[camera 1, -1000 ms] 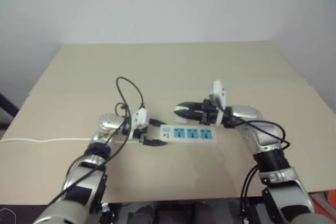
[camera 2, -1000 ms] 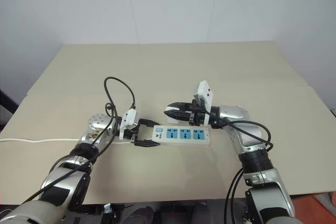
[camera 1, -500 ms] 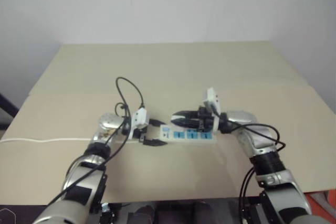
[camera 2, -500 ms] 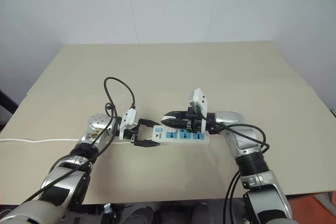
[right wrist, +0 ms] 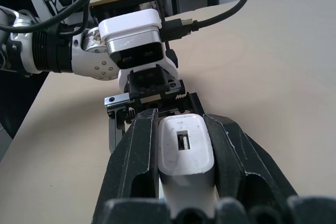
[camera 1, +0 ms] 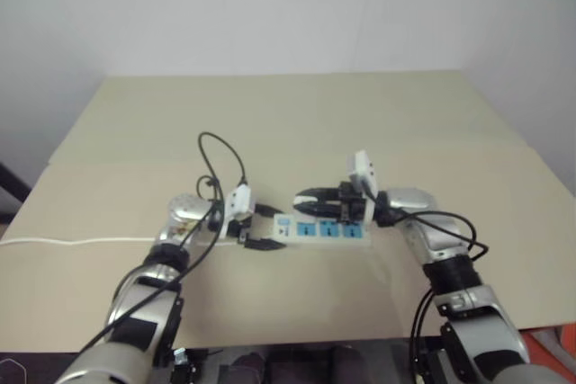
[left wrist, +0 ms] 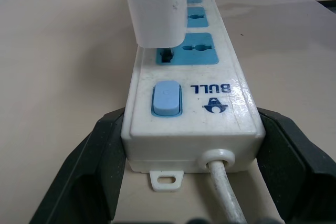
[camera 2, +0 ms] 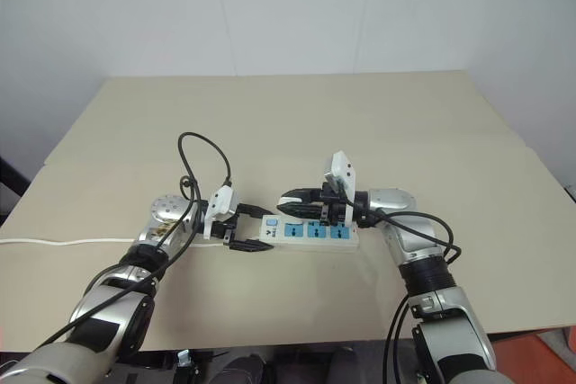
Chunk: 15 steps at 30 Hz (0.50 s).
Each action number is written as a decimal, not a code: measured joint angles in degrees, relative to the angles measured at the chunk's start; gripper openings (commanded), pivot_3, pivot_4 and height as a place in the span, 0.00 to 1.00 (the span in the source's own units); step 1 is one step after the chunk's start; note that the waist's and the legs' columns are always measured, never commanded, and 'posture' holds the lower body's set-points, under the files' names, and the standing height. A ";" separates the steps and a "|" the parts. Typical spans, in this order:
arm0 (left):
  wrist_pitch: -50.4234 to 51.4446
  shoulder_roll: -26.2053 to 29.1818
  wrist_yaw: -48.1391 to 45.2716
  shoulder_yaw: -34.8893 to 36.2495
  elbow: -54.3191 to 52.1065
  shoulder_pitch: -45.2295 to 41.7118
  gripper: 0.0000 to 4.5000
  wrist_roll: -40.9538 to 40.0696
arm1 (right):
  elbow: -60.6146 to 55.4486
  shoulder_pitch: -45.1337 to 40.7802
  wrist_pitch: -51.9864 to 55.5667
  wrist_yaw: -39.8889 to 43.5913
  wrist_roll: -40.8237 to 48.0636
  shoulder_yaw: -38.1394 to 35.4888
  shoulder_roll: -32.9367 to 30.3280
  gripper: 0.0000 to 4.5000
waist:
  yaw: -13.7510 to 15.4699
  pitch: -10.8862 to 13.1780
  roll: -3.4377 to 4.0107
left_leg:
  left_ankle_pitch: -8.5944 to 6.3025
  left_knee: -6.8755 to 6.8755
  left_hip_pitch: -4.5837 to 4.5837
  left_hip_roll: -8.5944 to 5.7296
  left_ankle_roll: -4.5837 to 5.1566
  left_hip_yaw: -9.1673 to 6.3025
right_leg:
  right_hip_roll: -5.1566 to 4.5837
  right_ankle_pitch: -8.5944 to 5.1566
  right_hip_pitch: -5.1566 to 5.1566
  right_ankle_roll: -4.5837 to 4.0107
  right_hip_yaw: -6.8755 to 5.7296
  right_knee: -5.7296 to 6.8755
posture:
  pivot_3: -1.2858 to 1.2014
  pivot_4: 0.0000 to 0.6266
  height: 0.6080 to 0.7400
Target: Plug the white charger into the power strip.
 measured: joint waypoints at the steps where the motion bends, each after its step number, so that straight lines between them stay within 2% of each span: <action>1: 0.00 0.00 -0.03 0.00 0.00 0.00 0.72 -0.06 | 0.35 0.02 -0.04 0.11 -0.10 0.05 0.00 0.26 | -0.01 0.00 0.00 | 0.00 0.00 -0.01 0.00 0.00 0.00 | 0.00 0.00 -0.01 0.00 0.00 0.00 | 0.52 0.24 1.00; 15: 0.38 -0.01 -0.58 -0.05 1.00 -0.47 0.72 -0.26 | 2.45 1.03 -7.27 2.43 -2.24 0.37 0.79 0.26 | -0.23 0.00 0.00 | 0.00 0.00 0.02 0.00 0.00 0.00 | 0.00 0.00 0.03 0.00 -0.01 0.00 | 0.52 0.24 1.00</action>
